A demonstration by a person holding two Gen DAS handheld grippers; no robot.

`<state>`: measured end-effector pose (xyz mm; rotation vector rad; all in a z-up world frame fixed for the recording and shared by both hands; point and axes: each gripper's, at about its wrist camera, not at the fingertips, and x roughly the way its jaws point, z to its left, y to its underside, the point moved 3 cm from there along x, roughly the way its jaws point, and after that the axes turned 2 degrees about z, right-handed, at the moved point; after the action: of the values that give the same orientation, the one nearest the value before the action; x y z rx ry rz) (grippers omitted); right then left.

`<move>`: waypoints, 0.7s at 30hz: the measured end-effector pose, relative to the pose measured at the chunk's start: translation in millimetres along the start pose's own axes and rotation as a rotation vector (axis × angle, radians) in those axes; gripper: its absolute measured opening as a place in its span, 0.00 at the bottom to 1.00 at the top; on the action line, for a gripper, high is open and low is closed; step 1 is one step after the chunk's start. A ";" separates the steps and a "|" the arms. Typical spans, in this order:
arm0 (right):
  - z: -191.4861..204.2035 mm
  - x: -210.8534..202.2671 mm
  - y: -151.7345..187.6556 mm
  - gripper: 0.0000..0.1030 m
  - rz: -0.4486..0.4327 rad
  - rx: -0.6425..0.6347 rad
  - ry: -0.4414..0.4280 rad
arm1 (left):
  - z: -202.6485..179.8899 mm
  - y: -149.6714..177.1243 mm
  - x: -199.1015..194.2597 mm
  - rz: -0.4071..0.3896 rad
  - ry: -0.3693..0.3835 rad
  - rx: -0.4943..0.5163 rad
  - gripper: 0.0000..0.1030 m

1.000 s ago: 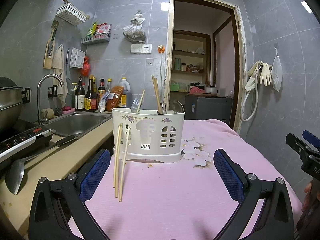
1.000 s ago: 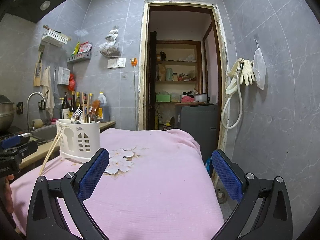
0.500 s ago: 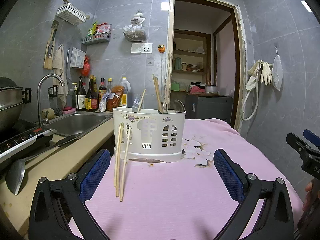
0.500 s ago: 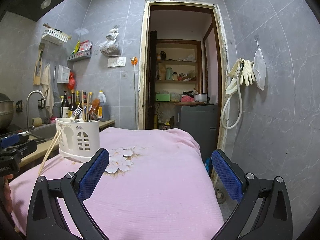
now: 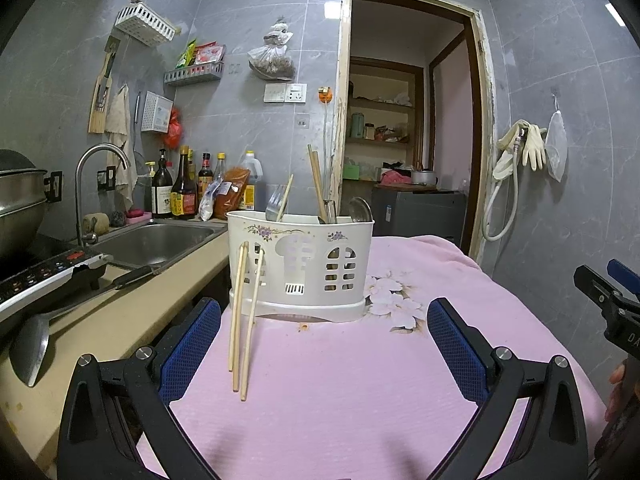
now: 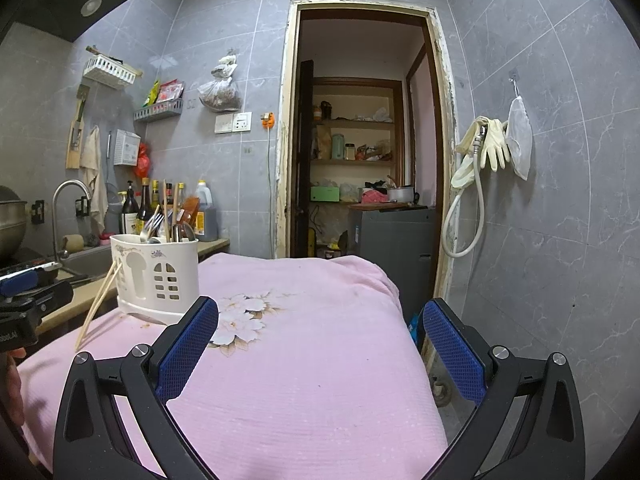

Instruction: Organize utensils

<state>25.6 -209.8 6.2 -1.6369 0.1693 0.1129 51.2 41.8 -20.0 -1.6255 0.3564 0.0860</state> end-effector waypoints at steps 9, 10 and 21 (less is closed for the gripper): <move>-0.2 -0.2 -0.6 1.00 0.001 0.001 0.000 | 0.5 0.3 -0.4 0.001 -0.002 -0.003 0.98; -0.3 -0.2 -0.8 1.00 0.001 0.001 0.000 | 0.6 0.4 -0.5 0.001 -0.001 -0.003 0.98; 2.5 0.4 3.9 1.00 0.007 0.003 -0.004 | -0.1 2.0 0.1 0.011 0.000 -0.005 0.98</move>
<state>25.4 -207.6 2.1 -1.6329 0.1718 0.1216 50.7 41.6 -21.9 -1.6289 0.3653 0.0957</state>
